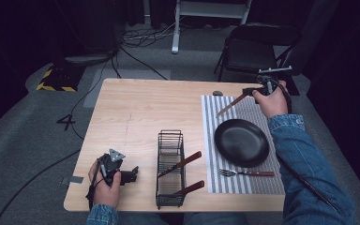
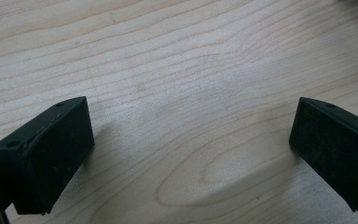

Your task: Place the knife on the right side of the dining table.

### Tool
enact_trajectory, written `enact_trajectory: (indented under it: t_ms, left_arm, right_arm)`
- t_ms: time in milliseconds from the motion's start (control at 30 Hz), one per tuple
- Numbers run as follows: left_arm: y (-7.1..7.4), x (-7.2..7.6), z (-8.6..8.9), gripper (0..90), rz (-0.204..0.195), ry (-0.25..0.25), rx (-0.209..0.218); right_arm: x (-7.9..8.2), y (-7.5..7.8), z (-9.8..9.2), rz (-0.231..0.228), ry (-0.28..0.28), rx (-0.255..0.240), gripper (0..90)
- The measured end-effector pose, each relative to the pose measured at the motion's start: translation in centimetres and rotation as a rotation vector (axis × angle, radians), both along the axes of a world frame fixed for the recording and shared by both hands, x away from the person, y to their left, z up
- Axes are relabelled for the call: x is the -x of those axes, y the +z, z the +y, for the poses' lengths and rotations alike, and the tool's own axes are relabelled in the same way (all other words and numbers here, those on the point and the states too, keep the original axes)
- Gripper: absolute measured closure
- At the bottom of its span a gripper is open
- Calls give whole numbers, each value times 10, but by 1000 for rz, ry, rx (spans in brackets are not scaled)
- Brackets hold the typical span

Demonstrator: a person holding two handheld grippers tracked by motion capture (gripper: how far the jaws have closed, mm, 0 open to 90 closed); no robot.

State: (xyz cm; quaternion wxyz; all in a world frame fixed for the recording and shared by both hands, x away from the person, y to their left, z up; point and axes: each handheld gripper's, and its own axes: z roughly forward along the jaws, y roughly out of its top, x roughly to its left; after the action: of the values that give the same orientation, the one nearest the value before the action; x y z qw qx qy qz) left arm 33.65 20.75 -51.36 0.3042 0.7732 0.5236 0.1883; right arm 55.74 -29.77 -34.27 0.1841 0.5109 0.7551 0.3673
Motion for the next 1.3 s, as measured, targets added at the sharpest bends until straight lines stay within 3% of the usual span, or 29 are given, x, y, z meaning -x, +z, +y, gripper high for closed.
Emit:
enact_trajectory:
  t_ms: [300, 567, 1000, 1300]
  left_arm:
    - [0, 0, 0, 0, 0, -1, -1]
    - [0, 0, 0, 0, 0, -1, -1]
    - [0, 0, 0, 0, 0, 0, 0]
    - [0, 0, 0, 0, 0, 1, 1]
  right_arm:
    - [-7, -14, -12, -15, -62, 67, 658]
    - [-11, -35, -33, 6, -106, 60, 583]
    - [-16, -55, -43, 28, -131, 89, 495]
    - [-17, -66, -48, 37, -155, 83, 451]
